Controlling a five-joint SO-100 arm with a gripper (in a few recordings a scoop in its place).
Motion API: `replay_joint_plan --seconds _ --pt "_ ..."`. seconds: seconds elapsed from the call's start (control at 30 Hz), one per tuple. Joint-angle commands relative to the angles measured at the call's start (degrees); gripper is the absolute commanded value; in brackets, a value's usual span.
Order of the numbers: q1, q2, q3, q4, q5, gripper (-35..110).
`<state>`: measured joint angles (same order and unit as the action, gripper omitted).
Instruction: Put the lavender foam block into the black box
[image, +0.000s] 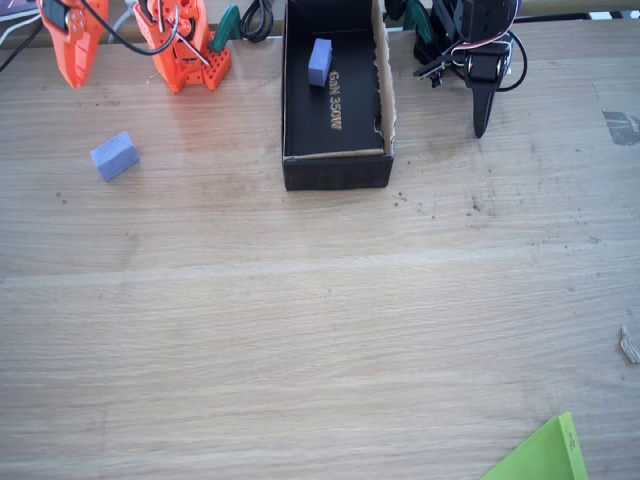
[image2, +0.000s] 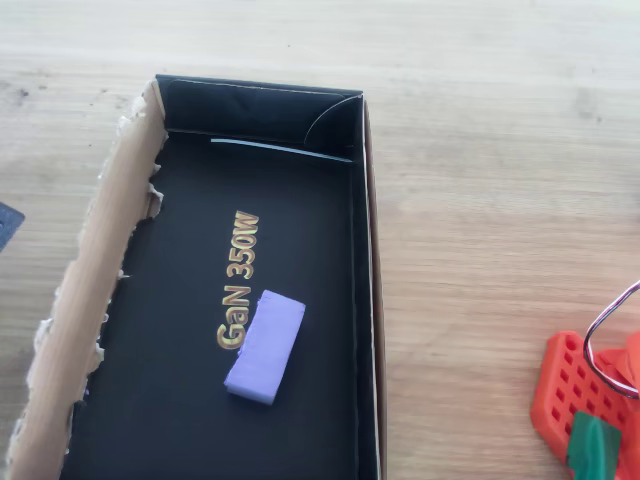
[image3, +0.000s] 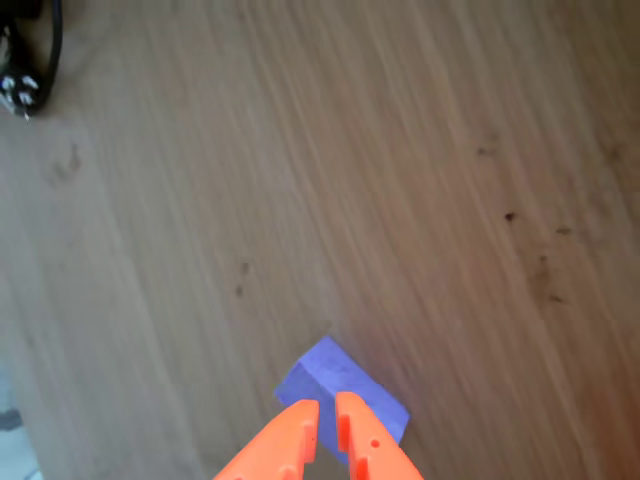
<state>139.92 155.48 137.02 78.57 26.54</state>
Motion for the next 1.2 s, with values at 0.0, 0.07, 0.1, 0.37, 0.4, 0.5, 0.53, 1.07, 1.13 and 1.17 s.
replay_joint_plan --seconds 0.0,0.07,0.1,0.37,0.4,0.5,0.53,1.07,1.13,1.17 --pt "2.99 2.64 -1.58 0.88 0.35 0" --pt "4.57 2.81 -1.67 0.53 -1.05 0" --pt "4.75 2.72 -2.11 0.35 -1.67 0" --pt "0.44 -5.71 -6.15 -0.97 0.09 0" --pt "-0.35 -8.09 -7.29 -1.41 0.09 0" --pt "-1.93 -15.73 -11.34 -2.64 0.26 0" --pt "-2.2 -17.75 -12.57 -2.9 0.0 0" --pt "0.53 -30.59 -21.8 2.02 1.32 0" --pt "1.14 -32.26 -24.17 4.39 1.58 0" --pt "1.49 -33.22 -24.96 5.27 1.76 0"
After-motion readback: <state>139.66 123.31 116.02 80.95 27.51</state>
